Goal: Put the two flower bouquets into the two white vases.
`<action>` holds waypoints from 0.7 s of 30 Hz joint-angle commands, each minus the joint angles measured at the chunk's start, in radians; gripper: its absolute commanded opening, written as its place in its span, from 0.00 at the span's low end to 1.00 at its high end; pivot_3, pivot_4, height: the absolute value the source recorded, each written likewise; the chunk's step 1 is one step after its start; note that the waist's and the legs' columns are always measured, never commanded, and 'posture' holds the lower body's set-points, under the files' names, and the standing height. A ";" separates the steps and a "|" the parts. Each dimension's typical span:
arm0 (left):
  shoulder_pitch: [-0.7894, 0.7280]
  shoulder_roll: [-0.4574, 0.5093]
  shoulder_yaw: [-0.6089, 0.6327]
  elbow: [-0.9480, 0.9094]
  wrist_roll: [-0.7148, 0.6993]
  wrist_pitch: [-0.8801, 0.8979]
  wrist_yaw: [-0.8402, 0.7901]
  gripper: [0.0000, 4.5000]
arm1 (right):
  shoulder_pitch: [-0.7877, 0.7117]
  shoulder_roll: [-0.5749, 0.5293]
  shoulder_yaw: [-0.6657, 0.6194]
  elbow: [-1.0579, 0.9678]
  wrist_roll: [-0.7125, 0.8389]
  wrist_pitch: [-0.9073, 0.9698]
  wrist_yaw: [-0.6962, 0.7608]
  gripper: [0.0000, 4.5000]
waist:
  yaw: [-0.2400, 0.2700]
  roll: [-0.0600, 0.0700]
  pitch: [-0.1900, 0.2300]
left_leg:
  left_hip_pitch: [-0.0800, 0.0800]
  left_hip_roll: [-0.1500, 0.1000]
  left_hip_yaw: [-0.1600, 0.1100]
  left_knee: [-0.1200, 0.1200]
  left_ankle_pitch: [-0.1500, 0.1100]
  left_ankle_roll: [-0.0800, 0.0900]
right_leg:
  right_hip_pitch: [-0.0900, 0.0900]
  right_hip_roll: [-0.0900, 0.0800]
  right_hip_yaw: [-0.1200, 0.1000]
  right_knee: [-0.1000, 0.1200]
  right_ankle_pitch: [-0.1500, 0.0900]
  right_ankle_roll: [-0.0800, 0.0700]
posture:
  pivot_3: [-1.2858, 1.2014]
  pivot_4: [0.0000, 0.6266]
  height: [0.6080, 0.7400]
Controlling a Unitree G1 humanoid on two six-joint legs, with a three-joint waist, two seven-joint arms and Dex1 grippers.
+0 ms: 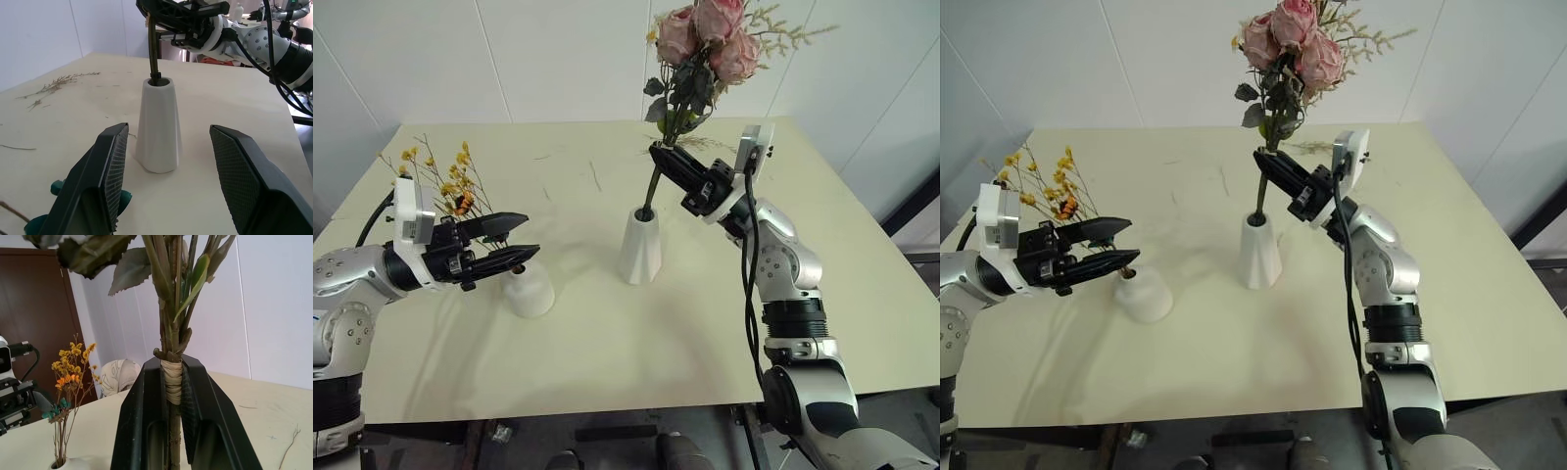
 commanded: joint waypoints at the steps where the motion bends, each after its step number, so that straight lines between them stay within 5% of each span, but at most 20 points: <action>1: 0.007 0.001 0.021 -0.033 -0.019 0.000 0.006 0.63 | 0.014 -0.006 0.018 -0.029 -0.006 -0.012 0.027 0.02 | 0.000 0.000 0.000 | 0.000 0.000 0.000 0.000 0.000 0.000 | 0.000 0.000 0.000 0.000 0.000 0.000 | 0.52 0.24 1.00; 3: 0.009 0.000 0.023 -0.036 -0.019 0.000 0.009 0.63 | 0.027 0.000 0.037 -0.033 -0.017 -0.011 0.030 0.02 | 0.000 0.000 0.000 | 0.000 0.000 0.000 0.000 0.000 0.000 | 0.000 0.000 0.000 0.000 0.000 0.000 | 0.52 0.24 1.00; 16: 0.034 0.022 0.048 -0.054 -0.026 0.013 0.011 0.63 | 0.044 -0.038 0.053 0.021 -0.125 -0.205 0.066 0.97 | 0.001 0.000 0.000 | 0.000 0.000 0.000 0.000 0.000 0.000 | 0.000 0.000 0.000 -0.001 0.000 0.000 | 0.52 0.24 1.00; 21: 0.069 0.092 0.089 -0.053 -0.041 0.046 -0.036 0.63 | 0.053 -0.192 0.059 -0.019 -0.107 -0.123 0.190 0.97 | 0.001 0.000 0.000 | 0.000 0.000 0.000 0.000 0.000 0.000 | 0.000 0.000 0.000 -0.001 0.000 0.000 | 0.52 0.24 1.00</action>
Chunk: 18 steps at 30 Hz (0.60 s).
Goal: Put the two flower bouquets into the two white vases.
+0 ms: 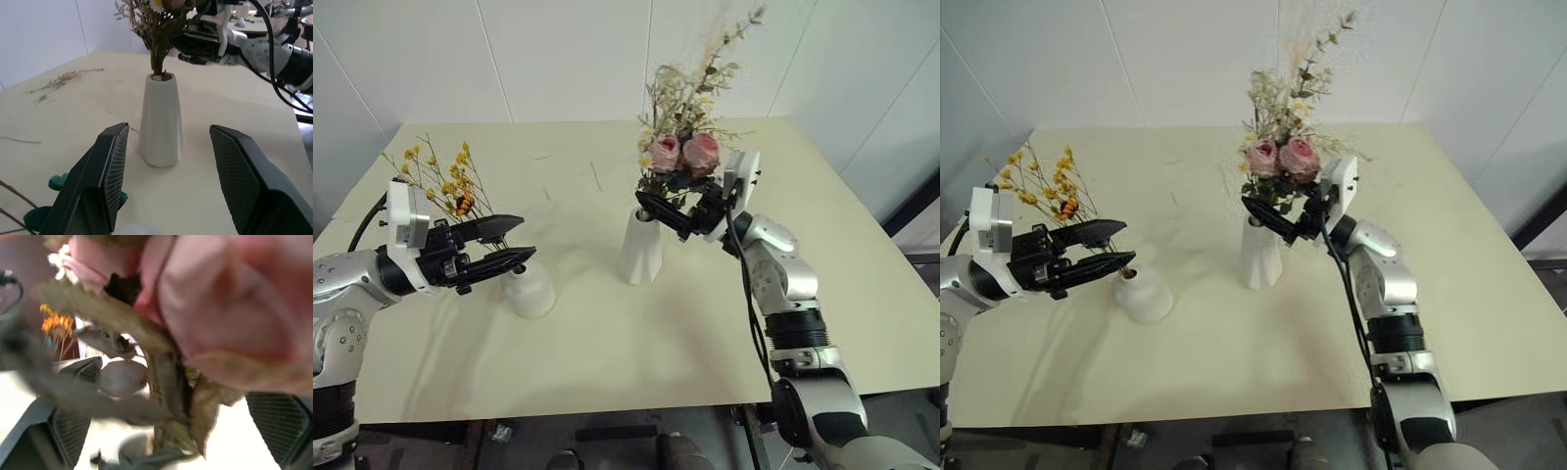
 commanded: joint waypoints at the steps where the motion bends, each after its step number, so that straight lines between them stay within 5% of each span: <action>1: 0.018 0.059 0.054 -0.029 -0.031 0.026 -0.038 0.63 | -0.013 -0.097 -0.015 -0.059 0.030 0.048 0.099 0.97 | 0.000 0.000 0.000 | 0.000 0.000 0.000 0.000 0.000 0.000 | 0.000 0.000 0.000 0.000 0.000 0.000 | 0.52 0.24 1.00; 9: 0.069 0.108 0.118 -0.046 -0.065 0.053 -0.091 0.63 | 0.040 -0.296 0.037 -0.078 0.005 0.105 0.319 0.97 | -0.001 0.000 0.000 | 0.000 0.000 0.000 -0.001 0.000 0.000 | 0.000 0.001 0.000 -0.001 0.000 -0.001 | 0.52 0.24 1.00; 18: 0.227 0.076 0.236 -0.141 -0.142 0.097 -0.097 0.63 | 0.092 -0.359 0.010 -0.031 -0.027 0.066 0.344 0.97 | -0.001 0.000 0.000 | 0.000 0.001 0.000 -0.001 -0.001 0.001 | 0.000 0.000 0.000 -0.003 0.000 -0.001 | 0.52 0.24 1.00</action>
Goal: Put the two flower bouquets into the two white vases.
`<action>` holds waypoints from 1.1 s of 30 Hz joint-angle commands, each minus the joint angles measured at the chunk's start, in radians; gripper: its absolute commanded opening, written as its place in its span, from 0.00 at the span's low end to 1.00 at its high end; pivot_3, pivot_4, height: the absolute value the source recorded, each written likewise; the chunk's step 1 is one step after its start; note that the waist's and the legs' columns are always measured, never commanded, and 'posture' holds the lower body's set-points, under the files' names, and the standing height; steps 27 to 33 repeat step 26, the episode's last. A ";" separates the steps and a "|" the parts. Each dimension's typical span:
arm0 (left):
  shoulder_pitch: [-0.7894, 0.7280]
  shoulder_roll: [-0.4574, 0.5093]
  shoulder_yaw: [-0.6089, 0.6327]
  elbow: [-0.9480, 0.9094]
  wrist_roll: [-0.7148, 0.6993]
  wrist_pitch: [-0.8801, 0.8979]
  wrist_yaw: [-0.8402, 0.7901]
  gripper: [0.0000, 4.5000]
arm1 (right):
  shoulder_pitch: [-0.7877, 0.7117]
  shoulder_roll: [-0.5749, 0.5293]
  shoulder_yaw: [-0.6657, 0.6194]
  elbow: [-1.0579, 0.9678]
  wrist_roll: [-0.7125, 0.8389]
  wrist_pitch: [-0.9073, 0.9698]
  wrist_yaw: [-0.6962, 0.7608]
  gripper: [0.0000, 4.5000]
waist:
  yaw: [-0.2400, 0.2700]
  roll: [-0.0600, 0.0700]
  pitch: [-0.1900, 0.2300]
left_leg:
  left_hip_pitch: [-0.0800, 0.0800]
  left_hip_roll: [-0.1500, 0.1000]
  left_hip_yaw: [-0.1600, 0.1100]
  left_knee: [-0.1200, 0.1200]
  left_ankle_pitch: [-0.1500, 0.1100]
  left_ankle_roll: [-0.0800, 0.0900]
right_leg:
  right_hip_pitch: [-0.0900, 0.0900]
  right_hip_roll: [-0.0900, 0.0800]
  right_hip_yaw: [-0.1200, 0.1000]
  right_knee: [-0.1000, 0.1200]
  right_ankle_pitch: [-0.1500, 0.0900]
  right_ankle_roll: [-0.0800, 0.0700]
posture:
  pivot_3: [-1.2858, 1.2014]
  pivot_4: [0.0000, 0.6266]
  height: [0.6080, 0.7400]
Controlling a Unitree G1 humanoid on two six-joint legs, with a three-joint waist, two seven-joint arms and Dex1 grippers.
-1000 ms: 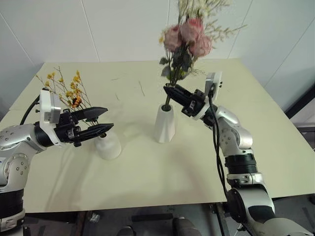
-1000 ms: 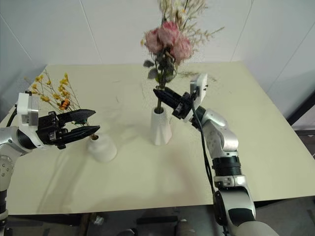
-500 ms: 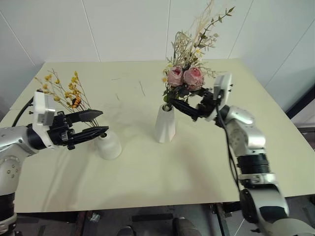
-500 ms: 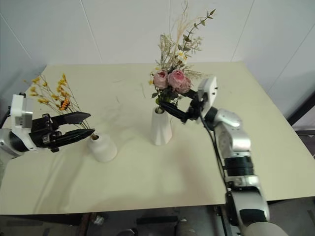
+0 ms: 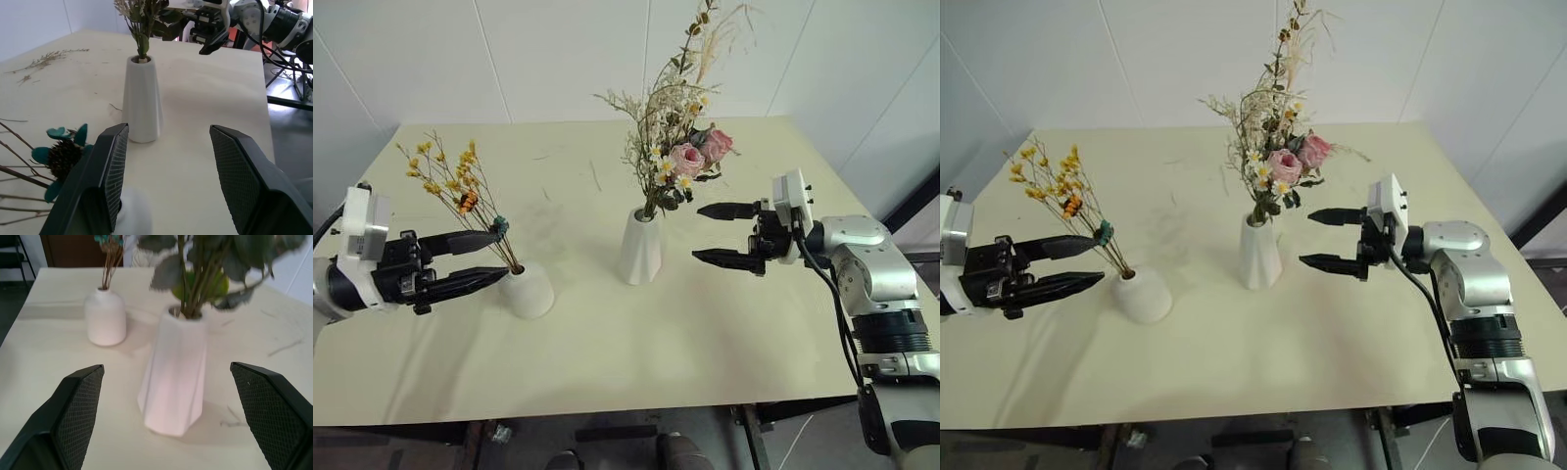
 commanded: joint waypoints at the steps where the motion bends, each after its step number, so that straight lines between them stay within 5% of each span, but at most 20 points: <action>1: 0.078 -0.017 0.082 -0.064 -0.033 0.004 -0.009 0.63 | 0.006 -0.030 -0.036 0.017 -0.015 -0.056 0.005 0.97 | 0.000 0.000 0.000 | 0.000 0.000 0.000 0.000 0.000 0.000 | 0.000 0.000 0.000 0.000 0.000 0.000 | 0.52 0.24 1.00; 18: 0.244 0.004 0.271 0.118 0.055 -0.112 -0.125 0.63 | 0.049 -0.119 -0.097 0.064 -0.040 -0.173 0.041 0.97 | 0.001 0.000 0.000 | 0.000 0.000 0.001 0.000 -0.001 0.001 | 0.001 0.000 0.000 -0.003 0.000 -0.001 | 0.52 0.24 1.00; 26: 0.094 0.097 0.211 0.368 0.136 -0.239 -0.175 0.63 | 0.060 -0.120 -0.102 0.027 -0.037 -0.176 0.024 0.97 | 0.002 0.000 0.000 | 0.001 0.000 0.002 0.001 -0.001 0.001 | 0.002 0.000 0.000 -0.003 0.000 -0.001 | 0.52 0.24 1.00; 33: 0.094 0.097 0.211 0.368 0.136 -0.239 -0.175 0.63 | 0.060 -0.120 -0.102 0.027 -0.037 -0.176 0.024 0.97 | 0.002 0.000 0.000 | 0.001 0.000 0.002 0.001 -0.001 0.001 | 0.002 0.000 0.000 -0.003 0.000 -0.001 | 0.52 0.24 1.00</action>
